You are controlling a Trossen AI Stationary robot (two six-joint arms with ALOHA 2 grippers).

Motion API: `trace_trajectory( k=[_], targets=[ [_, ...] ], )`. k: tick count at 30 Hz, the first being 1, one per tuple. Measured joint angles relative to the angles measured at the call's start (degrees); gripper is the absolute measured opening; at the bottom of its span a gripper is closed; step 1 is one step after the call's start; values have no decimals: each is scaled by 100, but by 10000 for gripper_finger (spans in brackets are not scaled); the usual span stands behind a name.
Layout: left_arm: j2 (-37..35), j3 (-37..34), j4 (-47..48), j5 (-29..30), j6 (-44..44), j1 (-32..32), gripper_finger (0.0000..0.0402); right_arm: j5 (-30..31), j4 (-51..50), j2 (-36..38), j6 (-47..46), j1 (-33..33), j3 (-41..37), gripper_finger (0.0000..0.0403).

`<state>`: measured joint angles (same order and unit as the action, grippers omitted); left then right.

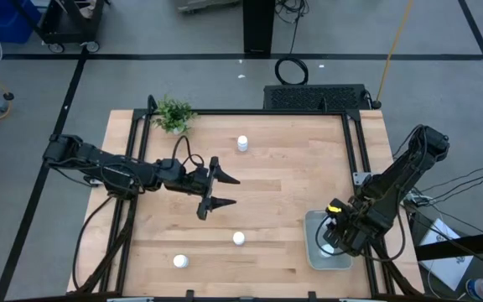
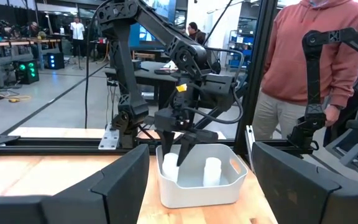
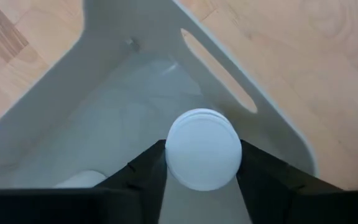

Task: Pick and place pill bottles into a basket
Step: Put the white pill bottle into the gray bin

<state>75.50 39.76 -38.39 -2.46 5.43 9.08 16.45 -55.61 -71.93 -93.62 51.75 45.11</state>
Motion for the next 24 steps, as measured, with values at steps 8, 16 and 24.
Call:
trace_trajectory(
  k=[8, 16, 24],
  targets=[
    [1, 5, 53, 4, -21, 0, 286, -31, -60, 11, 23, -2, -12, 275],
    [2, 5, 94, 53, -31, 2, 281, -25, -38, 231, 133, -4, -12, 251],
    [2, 5, 140, 258, -73, 4, 280, 139, 5, 574, 307, -4, -7, 237]
  ],
)
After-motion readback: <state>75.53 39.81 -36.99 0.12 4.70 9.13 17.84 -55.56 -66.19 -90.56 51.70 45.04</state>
